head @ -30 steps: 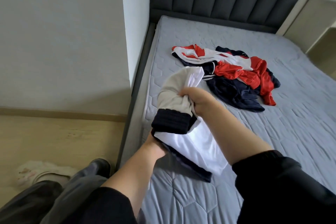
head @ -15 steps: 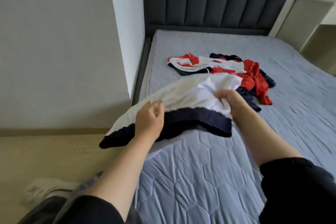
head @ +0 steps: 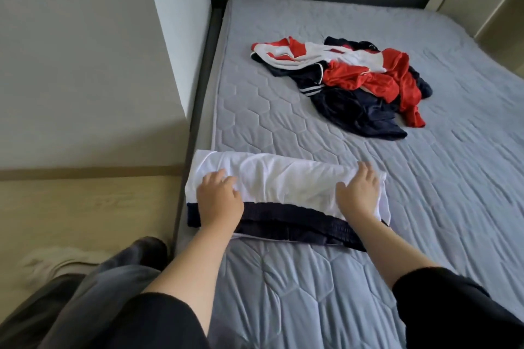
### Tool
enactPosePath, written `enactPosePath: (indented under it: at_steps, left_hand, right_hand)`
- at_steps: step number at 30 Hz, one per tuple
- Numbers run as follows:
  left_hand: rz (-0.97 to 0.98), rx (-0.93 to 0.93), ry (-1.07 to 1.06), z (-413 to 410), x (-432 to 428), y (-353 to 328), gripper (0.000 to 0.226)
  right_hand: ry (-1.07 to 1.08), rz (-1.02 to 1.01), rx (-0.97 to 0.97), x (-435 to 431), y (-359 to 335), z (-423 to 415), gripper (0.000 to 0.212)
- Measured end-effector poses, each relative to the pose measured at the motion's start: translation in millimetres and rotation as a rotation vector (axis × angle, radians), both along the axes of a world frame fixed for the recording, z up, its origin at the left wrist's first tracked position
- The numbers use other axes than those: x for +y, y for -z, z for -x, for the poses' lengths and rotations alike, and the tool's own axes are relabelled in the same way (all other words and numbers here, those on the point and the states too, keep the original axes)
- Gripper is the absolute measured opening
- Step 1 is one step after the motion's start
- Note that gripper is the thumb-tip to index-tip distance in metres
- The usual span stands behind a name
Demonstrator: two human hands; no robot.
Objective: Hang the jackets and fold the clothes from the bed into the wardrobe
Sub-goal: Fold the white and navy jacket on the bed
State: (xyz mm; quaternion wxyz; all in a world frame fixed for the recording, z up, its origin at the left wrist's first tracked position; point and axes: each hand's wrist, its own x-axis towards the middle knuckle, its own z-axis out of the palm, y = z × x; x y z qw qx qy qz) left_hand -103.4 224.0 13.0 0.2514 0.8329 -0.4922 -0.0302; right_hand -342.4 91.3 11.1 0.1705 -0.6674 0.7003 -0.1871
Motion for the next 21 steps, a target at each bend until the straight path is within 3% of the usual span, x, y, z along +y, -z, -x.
enactPosePath:
  at_steps: [2, 6, 9, 14, 16, 19, 21]
  left_hand:
    - [-0.076, 0.058, -0.192, -16, -3, -1, 0.045]
    - [-0.187, 0.524, -0.488, -39, -6, 6, 0.049]
    - [-0.174, 0.672, -0.473, -53, -6, 9, 0.012]
    - [-0.367, 0.785, -0.412, -70, -10, 4, 0.007]
    - [-0.303, 0.775, -0.374, -69, -7, 11, 0.02]
    - [-0.224, 0.784, -0.368, -61, -2, 16, 0.067]
    - [-0.228, 0.834, -0.383, -57, -4, 17, 0.087]
  right_hand:
    - [-0.195, 0.021, 0.022, 10, 6, -28, 0.068]
    - [-0.484, 0.045, -0.005, 27, 32, -67, 0.057]
    - [-0.479, -0.067, 0.094, 30, 61, -55, 0.057]
    - [-0.492, -0.092, 0.175, 21, 71, -45, 0.059]
    - [-0.488, -0.107, 0.187, 20, 66, -48, 0.059]
    - [-0.452, -0.116, 0.203, 25, 53, -53, 0.059]
    - [-0.423, -0.083, 0.052, 32, 43, -60, 0.057]
